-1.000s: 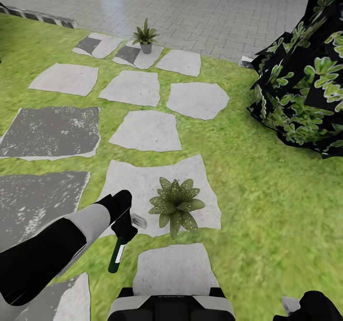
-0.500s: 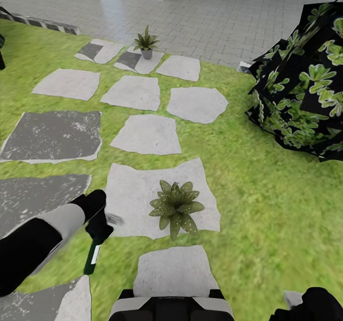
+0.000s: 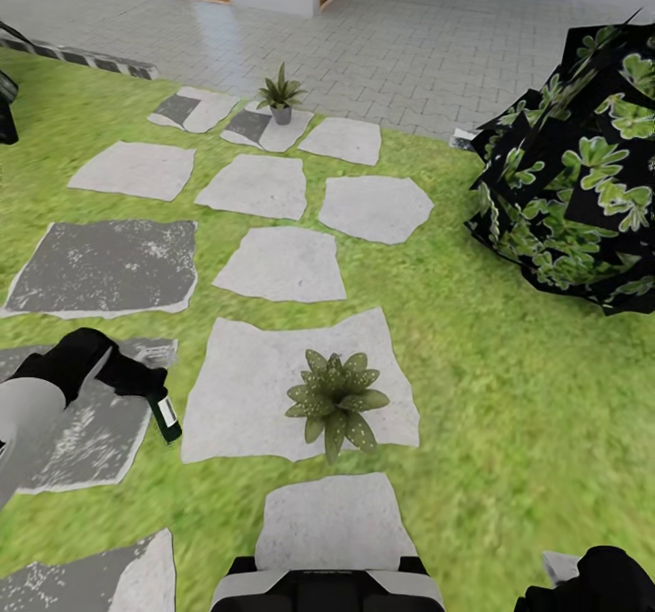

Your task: Pick up the pesticide atomizer in the garden and spray insectifuge to fully cover both potted plants in the garden.

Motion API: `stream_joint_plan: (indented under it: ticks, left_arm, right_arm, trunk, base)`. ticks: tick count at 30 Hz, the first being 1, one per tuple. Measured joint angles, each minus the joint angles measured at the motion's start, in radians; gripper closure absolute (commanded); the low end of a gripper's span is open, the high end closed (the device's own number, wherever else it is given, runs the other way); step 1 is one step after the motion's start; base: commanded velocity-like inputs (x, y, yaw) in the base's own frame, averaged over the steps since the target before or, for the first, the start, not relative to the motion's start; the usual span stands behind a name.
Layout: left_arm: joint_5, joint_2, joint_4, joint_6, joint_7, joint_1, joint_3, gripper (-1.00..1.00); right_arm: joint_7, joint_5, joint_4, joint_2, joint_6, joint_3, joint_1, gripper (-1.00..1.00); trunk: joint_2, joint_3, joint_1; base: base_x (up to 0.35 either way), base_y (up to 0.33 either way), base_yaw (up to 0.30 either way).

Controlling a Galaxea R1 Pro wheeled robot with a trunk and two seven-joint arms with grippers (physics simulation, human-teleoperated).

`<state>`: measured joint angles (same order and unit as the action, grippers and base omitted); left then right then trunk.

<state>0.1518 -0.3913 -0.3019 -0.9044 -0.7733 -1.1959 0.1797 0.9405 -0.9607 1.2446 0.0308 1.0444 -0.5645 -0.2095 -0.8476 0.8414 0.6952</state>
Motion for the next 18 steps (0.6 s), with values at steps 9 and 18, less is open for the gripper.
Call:
stream_joint_plan:
  ticks: [9, 18]
  left_arm:
    - [-0.001, -0.001, -0.009, 0.138, 0.002, 0.001, -0.078, 1.0]
    - [0.01, 0.001, -0.085, 0.206, 0.004, 0.106, -0.142, 1.0]
  right_arm:
    - [0.0, 0.0, 0.0, 0.0, 0.0, -0.001, 0.0, -1.0]
    - [0.0, 0.0, 0.001, 0.001, 0.0, -0.001, 0.0, -1.0]
  trunk:
    - [0.063, -0.043, -0.035]
    - [0.126, -0.085, -0.069]
  base:
    - [0.0, 0.0, 0.0]
    - [0.0, 0.0, 0.0]
